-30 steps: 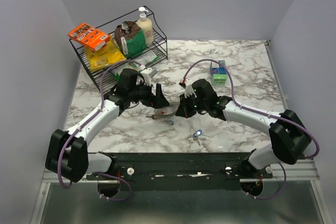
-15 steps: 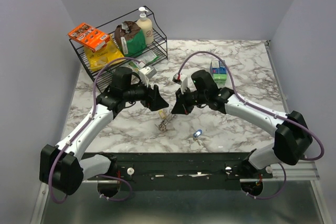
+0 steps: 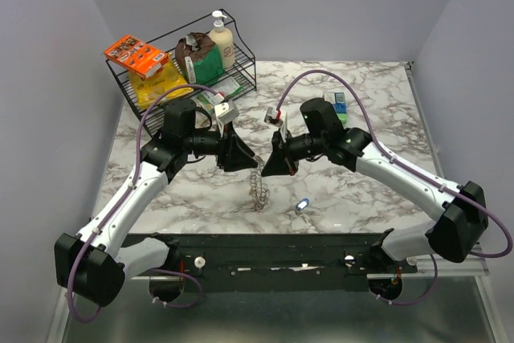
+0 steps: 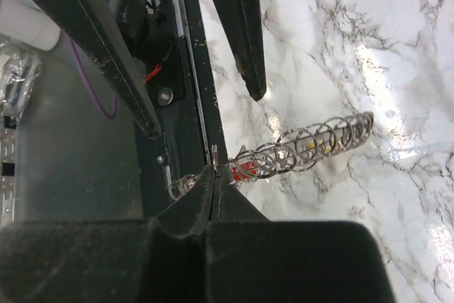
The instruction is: Put the keys on the keyring
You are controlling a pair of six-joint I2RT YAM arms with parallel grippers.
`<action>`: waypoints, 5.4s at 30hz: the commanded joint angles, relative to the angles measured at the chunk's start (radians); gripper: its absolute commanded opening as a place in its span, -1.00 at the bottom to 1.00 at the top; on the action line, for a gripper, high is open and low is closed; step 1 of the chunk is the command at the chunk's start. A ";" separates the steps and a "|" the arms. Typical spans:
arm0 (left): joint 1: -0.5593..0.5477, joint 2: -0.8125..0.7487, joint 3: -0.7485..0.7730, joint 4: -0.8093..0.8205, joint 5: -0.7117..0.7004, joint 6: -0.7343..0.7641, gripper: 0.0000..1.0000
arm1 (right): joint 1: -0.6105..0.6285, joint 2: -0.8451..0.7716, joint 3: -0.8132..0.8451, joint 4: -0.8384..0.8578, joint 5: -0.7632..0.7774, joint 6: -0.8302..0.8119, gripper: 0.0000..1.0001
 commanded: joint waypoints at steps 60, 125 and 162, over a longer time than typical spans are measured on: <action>-0.158 -0.021 -0.180 0.479 -0.212 -0.330 -1.00 | -0.016 -0.217 -0.021 0.057 0.186 0.147 0.24; -0.161 -0.165 -0.332 1.147 -0.079 -0.508 -1.00 | -0.100 -0.335 -0.300 0.698 -0.185 0.420 -0.02; -0.183 -0.220 -0.307 0.902 -0.116 -0.389 -1.00 | -0.100 -0.355 -0.296 0.681 -0.176 0.443 -0.99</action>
